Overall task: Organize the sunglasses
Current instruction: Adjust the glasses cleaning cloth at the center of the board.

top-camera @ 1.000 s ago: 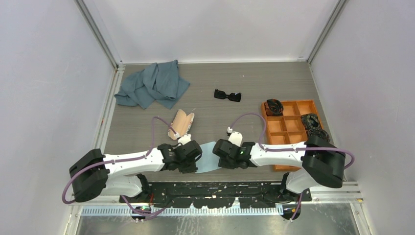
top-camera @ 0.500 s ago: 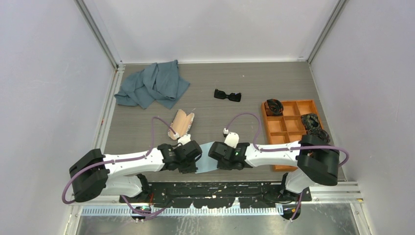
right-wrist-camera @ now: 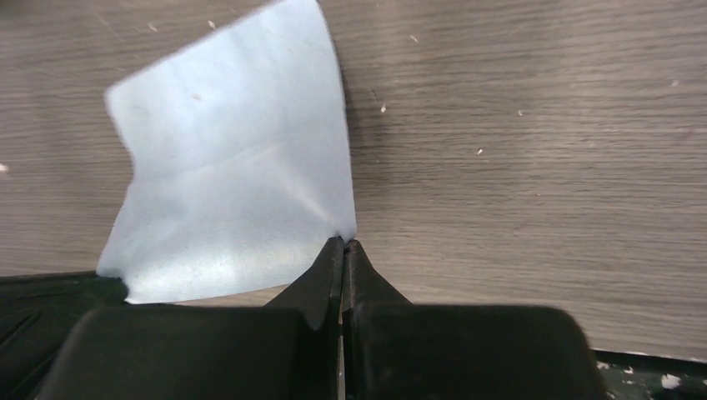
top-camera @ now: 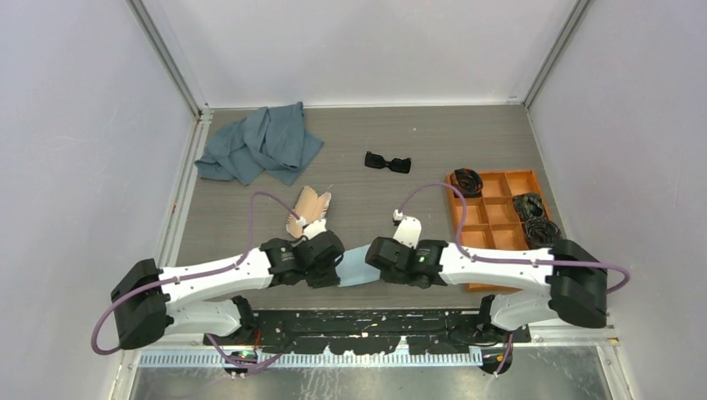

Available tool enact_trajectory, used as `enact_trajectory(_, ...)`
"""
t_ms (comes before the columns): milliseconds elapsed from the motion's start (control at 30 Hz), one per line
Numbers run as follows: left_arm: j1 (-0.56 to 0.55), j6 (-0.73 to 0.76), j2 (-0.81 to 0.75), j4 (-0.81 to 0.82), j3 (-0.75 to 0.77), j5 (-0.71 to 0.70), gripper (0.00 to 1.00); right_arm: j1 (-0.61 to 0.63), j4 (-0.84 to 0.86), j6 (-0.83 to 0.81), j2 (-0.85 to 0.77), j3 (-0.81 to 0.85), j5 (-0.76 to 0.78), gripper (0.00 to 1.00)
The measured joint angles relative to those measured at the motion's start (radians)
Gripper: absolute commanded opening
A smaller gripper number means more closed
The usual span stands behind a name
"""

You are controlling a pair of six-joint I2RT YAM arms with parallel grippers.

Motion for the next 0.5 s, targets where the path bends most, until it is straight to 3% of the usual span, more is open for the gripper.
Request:
enact_trajectory(333,-0.002,0.037,-0.089,-0.104,0.171,-0.032,0.00,0.040,-0.179,0.006,-0.196,0.121,0.118,0.00)
enact_trajectory(500,-0.061,0.030,-0.156,-0.126,0.162,-0.043,0.00,0.154,-0.251,0.042,-0.226,0.139,0.175,0.00)
